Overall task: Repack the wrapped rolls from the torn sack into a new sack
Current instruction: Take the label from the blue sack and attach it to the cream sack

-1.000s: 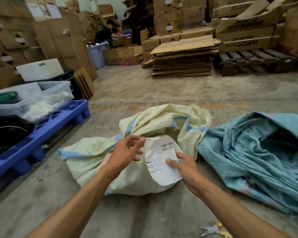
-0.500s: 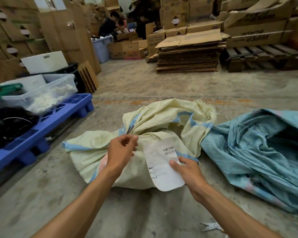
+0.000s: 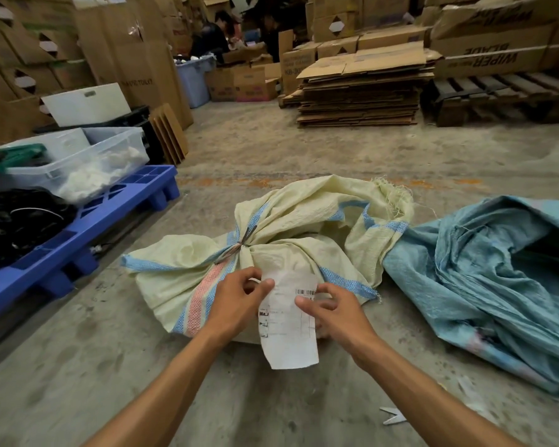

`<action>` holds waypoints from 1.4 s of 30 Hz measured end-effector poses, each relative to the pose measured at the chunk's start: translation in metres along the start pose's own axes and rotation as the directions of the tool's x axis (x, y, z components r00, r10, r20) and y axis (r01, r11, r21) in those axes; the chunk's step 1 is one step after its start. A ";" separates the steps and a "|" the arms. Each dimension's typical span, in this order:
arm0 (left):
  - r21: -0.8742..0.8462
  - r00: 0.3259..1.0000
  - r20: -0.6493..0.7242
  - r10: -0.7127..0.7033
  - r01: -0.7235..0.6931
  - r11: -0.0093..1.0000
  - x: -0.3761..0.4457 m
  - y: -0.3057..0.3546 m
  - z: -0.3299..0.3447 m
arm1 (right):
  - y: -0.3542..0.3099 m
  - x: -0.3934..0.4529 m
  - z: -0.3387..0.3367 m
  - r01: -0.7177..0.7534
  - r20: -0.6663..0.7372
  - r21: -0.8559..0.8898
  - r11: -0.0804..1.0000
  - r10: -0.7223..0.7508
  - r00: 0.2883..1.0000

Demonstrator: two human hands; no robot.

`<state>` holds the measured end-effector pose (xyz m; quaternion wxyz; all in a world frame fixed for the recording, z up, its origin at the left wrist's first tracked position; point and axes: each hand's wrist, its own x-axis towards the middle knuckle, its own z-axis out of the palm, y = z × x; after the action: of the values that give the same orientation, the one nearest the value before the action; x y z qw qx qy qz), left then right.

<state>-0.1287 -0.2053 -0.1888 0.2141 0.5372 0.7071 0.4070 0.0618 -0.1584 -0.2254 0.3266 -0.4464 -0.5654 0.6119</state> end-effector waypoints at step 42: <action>0.710 0.822 0.298 0.485 -0.530 0.463 0.037 -0.059 0.013 | 0.018 0.071 -0.010 0.655 0.172 -0.717 0.239 -0.850 0.498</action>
<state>-0.1664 -0.1714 -0.2387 -0.1470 0.7710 0.6120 0.0970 0.0449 -0.0929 -0.2549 0.4514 -0.2756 -0.8475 0.0441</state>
